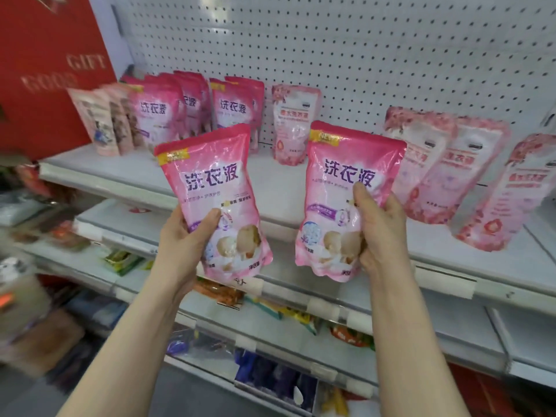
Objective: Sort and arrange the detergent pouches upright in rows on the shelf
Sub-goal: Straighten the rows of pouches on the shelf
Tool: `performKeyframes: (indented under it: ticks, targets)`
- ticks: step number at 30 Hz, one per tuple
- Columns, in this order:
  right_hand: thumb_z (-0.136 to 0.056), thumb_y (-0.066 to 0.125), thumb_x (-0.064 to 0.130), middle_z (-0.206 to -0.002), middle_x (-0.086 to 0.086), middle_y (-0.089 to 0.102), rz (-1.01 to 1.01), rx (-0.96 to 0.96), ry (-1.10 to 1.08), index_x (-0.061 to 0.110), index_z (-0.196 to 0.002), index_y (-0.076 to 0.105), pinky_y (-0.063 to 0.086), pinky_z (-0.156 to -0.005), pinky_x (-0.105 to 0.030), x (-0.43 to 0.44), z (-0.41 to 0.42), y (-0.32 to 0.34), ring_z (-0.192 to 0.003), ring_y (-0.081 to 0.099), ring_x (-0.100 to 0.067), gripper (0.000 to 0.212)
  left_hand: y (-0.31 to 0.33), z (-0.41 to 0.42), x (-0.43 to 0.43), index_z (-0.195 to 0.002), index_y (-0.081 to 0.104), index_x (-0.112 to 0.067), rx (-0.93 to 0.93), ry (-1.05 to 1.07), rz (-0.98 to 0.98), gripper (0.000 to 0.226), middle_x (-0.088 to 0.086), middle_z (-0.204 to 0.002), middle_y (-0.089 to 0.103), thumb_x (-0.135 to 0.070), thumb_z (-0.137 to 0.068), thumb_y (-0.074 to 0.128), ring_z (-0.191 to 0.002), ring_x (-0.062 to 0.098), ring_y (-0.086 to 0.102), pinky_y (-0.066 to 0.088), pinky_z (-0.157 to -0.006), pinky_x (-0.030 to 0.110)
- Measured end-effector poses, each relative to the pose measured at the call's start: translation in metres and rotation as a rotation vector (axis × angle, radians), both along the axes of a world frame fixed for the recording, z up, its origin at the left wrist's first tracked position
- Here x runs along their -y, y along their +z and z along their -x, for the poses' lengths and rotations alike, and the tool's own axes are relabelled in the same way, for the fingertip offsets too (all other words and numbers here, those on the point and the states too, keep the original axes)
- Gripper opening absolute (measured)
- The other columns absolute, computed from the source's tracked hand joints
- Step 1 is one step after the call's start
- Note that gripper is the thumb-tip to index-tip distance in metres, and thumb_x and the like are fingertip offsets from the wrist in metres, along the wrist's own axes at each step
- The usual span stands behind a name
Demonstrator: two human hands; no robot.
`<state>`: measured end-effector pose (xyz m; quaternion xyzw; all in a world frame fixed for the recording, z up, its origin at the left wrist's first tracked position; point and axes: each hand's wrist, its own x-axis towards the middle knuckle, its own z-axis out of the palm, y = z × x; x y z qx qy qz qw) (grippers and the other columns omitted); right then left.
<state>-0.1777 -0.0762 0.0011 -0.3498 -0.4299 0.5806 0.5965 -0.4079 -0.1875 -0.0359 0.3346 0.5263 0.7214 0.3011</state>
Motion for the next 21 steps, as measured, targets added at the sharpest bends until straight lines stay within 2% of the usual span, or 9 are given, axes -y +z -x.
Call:
performKeyframes:
  ticks: [4, 6, 9, 12, 14, 16, 18, 20, 21]
  targets:
    - [-0.089, 0.071, 0.018, -0.093, -0.002, 0.077, -0.076, 0.069, -0.04, 0.02, -0.094, 0.066, 0.062, -0.074, -0.042, -0.017, 0.042, 0.02, -0.086, 0.075, -0.022, 0.007, 0.003, 0.053, -0.005, -0.115, 0.062, -0.013, 0.001, 0.044, -0.034, 0.026, 0.005, -0.107, 0.073, -0.014, -0.089, 0.063, -0.093, 0.021, 0.071, 0.057, -0.07, 0.026]
    - [-0.086, 0.074, 0.022, -0.09, -0.007, 0.075, -0.139, 0.109, -0.081, 0.016, -0.087, 0.066, 0.061, -0.079, -0.05, -0.031, 0.062, 0.026, -0.087, 0.073, -0.027, 0.01, 0.003, 0.075, -0.012, -0.116, 0.061, -0.012, -0.005, 0.059, -0.063, 0.028, 0.005, -0.106, 0.073, -0.015, -0.089, 0.063, -0.093, 0.02, 0.071, 0.057, -0.071, 0.027]
    - [-0.085, 0.075, 0.022, -0.089, -0.013, 0.072, -0.216, 0.127, -0.1, 0.021, -0.082, 0.069, 0.057, -0.082, -0.059, -0.053, 0.096, 0.03, -0.089, 0.071, -0.039, 0.007, 0.005, 0.108, -0.025, -0.117, 0.062, -0.013, -0.009, 0.103, -0.098, 0.033, 0.002, -0.106, 0.074, -0.021, -0.085, 0.065, -0.094, 0.019, 0.071, 0.057, -0.072, 0.026]
    - [-0.085, 0.075, 0.017, -0.089, -0.013, 0.072, -0.234, 0.126, -0.08, 0.022, -0.083, 0.07, 0.056, -0.085, -0.059, -0.083, 0.138, 0.032, -0.089, 0.071, -0.034, 0.007, 0.009, 0.145, -0.046, -0.122, 0.059, -0.009, -0.028, 0.146, -0.121, 0.037, 0.004, -0.109, 0.073, -0.019, -0.086, 0.065, -0.096, 0.02, 0.071, 0.057, -0.073, 0.026]
    - [-0.082, 0.077, 0.02, -0.089, -0.011, 0.071, -0.221, 0.136, -0.058, 0.017, -0.083, 0.067, 0.056, -0.084, -0.058, -0.108, 0.171, 0.035, -0.088, 0.071, -0.036, 0.01, 0.017, 0.17, -0.063, -0.123, 0.058, -0.01, -0.045, 0.169, -0.129, 0.037, 0.005, -0.11, 0.072, -0.017, -0.087, 0.065, -0.098, 0.022, 0.07, 0.058, -0.076, 0.03]
    - [-0.08, 0.079, 0.025, -0.094, -0.011, 0.074, -0.192, 0.186, -0.028, 0.013, -0.091, 0.069, 0.059, -0.081, -0.054, -0.133, 0.203, 0.04, -0.09, 0.072, -0.036, 0.02, 0.026, 0.193, -0.078, -0.123, 0.058, -0.01, -0.073, 0.17, -0.135, 0.036, 0.005, -0.111, 0.072, -0.016, -0.088, 0.065, -0.098, 0.022, 0.07, 0.057, -0.077, 0.031]
    - [-0.083, 0.077, 0.023, -0.095, -0.008, 0.075, -0.146, 0.2, 0.031, 0.011, -0.102, 0.07, 0.062, -0.07, -0.046, -0.156, 0.234, 0.044, -0.084, 0.075, -0.029, 0.024, 0.034, 0.215, -0.09, -0.124, 0.058, -0.009, -0.097, 0.17, -0.148, 0.038, 0.007, -0.113, 0.071, -0.017, -0.088, 0.066, -0.101, 0.024, 0.069, 0.057, -0.081, 0.035]
    - [-0.087, 0.074, 0.017, -0.091, -0.006, 0.076, -0.071, 0.158, 0.082, 0.01, -0.111, 0.068, 0.059, -0.054, -0.034, -0.173, 0.262, 0.044, -0.071, 0.075, -0.021, 0.025, 0.038, 0.232, -0.098, -0.126, 0.057, -0.008, -0.098, 0.176, -0.161, 0.039, 0.008, -0.115, 0.07, -0.018, -0.089, 0.066, -0.103, 0.025, 0.069, 0.056, -0.084, 0.037]
    - [-0.088, 0.072, 0.016, -0.09, -0.005, 0.076, -0.032, 0.143, 0.097, 0.011, -0.111, 0.067, 0.058, -0.052, -0.03, -0.181, 0.274, 0.042, -0.067, 0.075, -0.017, 0.024, 0.039, 0.239, -0.1, -0.126, 0.057, -0.008, -0.091, 0.183, -0.167, 0.038, 0.008, -0.115, 0.07, -0.016, -0.09, 0.064, -0.102, 0.024, 0.069, 0.056, -0.083, 0.036]
